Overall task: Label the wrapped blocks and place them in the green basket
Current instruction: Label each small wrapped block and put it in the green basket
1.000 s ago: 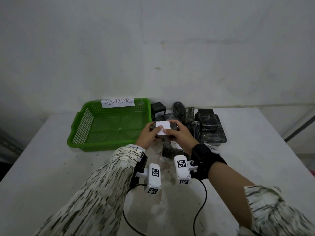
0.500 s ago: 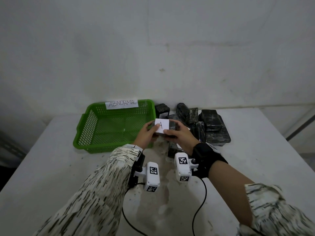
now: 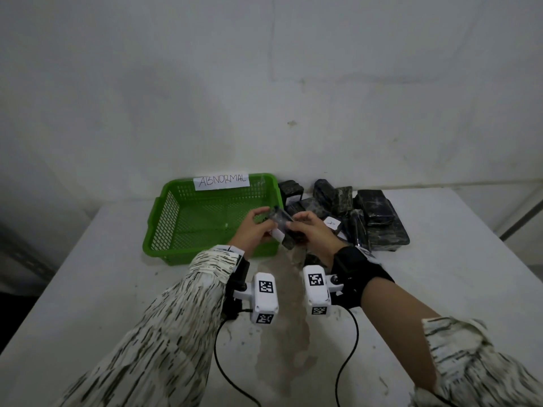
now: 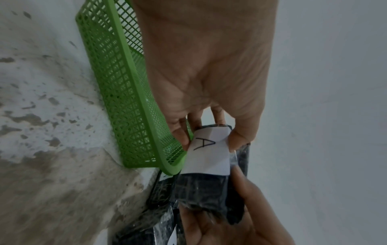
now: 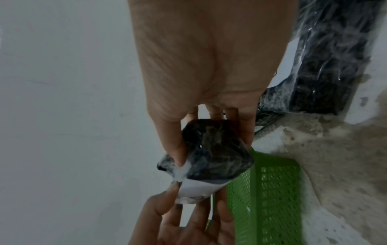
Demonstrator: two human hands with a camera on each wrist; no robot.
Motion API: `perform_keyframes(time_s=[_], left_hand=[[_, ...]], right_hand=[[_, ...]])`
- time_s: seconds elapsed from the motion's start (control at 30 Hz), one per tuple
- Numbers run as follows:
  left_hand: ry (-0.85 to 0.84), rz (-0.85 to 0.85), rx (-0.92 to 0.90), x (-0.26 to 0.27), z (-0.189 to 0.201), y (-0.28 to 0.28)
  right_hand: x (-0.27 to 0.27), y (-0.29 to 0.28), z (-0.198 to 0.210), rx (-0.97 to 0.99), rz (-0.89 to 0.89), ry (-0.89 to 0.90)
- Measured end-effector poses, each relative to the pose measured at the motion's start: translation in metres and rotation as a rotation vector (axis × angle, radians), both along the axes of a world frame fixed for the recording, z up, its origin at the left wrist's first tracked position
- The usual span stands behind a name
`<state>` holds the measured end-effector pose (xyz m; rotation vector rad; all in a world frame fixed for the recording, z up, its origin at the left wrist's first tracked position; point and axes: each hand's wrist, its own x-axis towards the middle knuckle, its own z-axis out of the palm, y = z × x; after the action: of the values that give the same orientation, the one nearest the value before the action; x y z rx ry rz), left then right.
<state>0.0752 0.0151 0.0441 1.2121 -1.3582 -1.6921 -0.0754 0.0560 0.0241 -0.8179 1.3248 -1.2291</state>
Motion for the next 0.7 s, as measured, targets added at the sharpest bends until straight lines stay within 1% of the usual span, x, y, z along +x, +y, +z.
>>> perform_keyframes(time_s=[0.13, 0.27, 0.37, 0.47, 0.6, 0.7], left_hand=[[-0.016, 0.036, -0.023, 0.005, 0.001, -0.004], [0.009, 0.091, 0.014, 0.000, 0.002, -0.004], [0.026, 0.116, 0.044, -0.002, 0.001, -0.005], [0.058, 0.118, 0.057, -0.001, 0.002, -0.006], [0.116, 0.105, 0.082, -0.003, 0.004, -0.003], [0.127, 0.124, 0.063, -0.007, 0.007, 0.000]], right_hand=[[0.012, -0.005, -0.002, -0.001, -0.007, 0.041], [0.021, -0.007, 0.000, -0.057, -0.075, 0.038], [0.023, -0.005, 0.000, -0.058, -0.081, 0.023], [0.019, -0.002, 0.000, -0.025, -0.034, -0.033], [0.011, 0.000, -0.001, 0.107, 0.082, -0.172], [0.011, 0.000, 0.000, 0.093, 0.099, -0.220]])
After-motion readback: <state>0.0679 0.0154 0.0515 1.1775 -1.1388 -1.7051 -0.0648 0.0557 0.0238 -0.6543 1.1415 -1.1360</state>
